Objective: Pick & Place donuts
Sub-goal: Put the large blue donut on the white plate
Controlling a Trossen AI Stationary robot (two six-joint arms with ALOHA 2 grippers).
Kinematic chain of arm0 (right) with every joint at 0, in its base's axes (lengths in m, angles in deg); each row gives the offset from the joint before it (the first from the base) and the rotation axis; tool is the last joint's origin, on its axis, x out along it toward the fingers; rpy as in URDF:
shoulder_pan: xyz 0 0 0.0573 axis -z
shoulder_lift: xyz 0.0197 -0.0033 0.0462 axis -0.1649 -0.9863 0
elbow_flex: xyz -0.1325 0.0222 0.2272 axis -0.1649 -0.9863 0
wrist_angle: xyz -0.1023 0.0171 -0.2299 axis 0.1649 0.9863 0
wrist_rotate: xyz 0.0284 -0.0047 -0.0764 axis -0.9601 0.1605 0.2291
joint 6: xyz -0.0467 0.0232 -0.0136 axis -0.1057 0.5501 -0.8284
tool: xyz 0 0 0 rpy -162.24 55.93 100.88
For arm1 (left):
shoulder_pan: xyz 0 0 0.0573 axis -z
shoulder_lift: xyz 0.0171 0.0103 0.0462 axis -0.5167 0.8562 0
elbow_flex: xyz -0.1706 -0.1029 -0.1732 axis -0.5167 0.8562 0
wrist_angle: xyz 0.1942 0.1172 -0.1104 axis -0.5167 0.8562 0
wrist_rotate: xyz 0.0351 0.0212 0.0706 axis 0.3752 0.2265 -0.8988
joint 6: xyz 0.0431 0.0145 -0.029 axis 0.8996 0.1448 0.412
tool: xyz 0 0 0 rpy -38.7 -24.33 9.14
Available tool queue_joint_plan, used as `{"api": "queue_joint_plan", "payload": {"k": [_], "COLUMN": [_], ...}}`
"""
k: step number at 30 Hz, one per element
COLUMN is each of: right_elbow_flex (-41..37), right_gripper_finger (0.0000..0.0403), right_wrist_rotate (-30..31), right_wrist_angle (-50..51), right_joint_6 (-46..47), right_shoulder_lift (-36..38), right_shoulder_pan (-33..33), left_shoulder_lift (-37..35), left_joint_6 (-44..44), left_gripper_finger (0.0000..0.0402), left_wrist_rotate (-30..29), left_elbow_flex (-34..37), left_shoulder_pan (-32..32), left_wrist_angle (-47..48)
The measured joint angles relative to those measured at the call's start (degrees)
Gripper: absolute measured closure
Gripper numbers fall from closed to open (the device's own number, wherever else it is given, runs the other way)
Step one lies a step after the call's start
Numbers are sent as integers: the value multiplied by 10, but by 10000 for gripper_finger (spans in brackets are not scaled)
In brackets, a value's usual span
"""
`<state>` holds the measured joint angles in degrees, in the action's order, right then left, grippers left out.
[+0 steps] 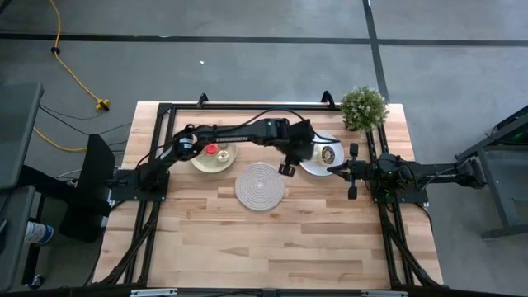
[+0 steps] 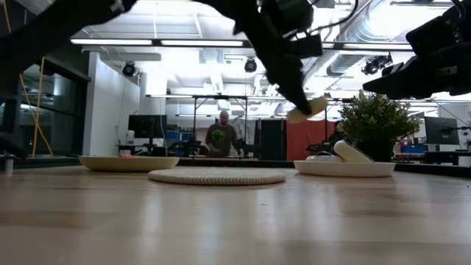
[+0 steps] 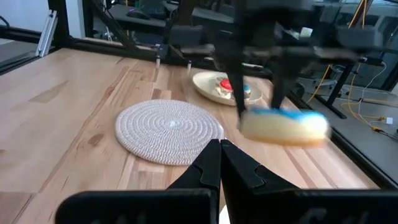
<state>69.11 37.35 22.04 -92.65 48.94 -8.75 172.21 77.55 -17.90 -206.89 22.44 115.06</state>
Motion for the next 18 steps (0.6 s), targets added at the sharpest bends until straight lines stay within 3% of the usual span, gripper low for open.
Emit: {"api": "queue_joint_plan", "payload": {"k": [6, 18], "right_elbow_flex": [0, 0], "right_gripper_finger": [402, 402], "right_wrist_rotate": [0, 1], "right_wrist_angle": [0, 0], "right_joint_6": [0, 0], "right_shoulder_lift": [-1, -5], "right_shoulder_pan": [0, 0], "left_shoulder_lift": [55, 113], "left_joint_6": [-56, -105], "left_gripper_finger": [292, 292], "left_wrist_rotate": [5, 7], "left_elbow_flex": [-38, -35], "left_shoulder_pan": [-15, -18], "left_wrist_angle": [-49, -98]}}
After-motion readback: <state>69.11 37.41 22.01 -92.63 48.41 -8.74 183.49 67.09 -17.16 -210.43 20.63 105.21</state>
